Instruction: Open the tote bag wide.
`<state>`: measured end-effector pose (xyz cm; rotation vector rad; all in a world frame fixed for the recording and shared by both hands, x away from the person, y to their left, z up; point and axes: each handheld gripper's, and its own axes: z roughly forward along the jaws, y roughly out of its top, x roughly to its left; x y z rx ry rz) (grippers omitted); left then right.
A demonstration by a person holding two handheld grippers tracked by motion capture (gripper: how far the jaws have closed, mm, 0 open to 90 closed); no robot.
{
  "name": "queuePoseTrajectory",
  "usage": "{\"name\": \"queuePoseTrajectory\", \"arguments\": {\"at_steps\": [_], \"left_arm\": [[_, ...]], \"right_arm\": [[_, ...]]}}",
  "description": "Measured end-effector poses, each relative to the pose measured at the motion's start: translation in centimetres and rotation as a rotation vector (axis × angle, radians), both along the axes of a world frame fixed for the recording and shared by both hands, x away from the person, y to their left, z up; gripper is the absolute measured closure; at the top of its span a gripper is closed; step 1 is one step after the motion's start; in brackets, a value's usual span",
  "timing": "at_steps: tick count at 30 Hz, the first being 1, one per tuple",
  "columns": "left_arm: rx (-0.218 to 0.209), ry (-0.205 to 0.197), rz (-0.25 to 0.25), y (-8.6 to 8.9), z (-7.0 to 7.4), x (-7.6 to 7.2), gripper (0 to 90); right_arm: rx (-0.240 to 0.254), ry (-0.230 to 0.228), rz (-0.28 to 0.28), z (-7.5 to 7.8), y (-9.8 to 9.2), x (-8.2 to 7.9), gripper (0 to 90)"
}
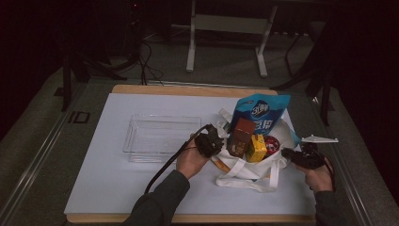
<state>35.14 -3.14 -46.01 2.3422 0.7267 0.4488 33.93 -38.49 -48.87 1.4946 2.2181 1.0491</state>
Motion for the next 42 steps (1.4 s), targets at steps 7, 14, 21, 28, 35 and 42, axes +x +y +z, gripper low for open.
{"name": "queuePoseTrajectory", "arguments": {"at_steps": [7, 14, 21, 28, 35, 42], "left_arm": [[0.053, 0.002, 0.007, -0.2, -0.4, 0.0, 85.5], [0.141, -0.026, 0.053, -0.4, -0.3, 0.0, 86.9], [0.066, 0.015, 0.045, 0.2, -0.1, 0.3, 84.6], [-0.032, 0.045, 0.0, 1.8, 0.6, 0.5, 70.9], [-0.089, 0.035, 0.002, 2.4, 1.7, 0.3, 65.4], [-0.13, 0.018, 0.0, 3.3, 2.5, 0.4, 61.0]], "right_arm": [[0.024, 0.049, -0.021, -1.6, -0.5, 0.3, 88.3], [-0.109, 0.077, -0.027, -1.9, -0.3, 0.0, 90.0], [-0.095, 0.034, -0.016, -1.4, -0.8, -0.7, 82.9], [-0.048, -0.083, -0.015, 2.0, -2.1, -2.2, 73.2], [-0.045, -0.167, -0.028, 4.8, -2.6, -2.3, 72.0], [-0.035, -0.212, -0.058, 5.9, -2.8, -2.2, 70.0]]}}
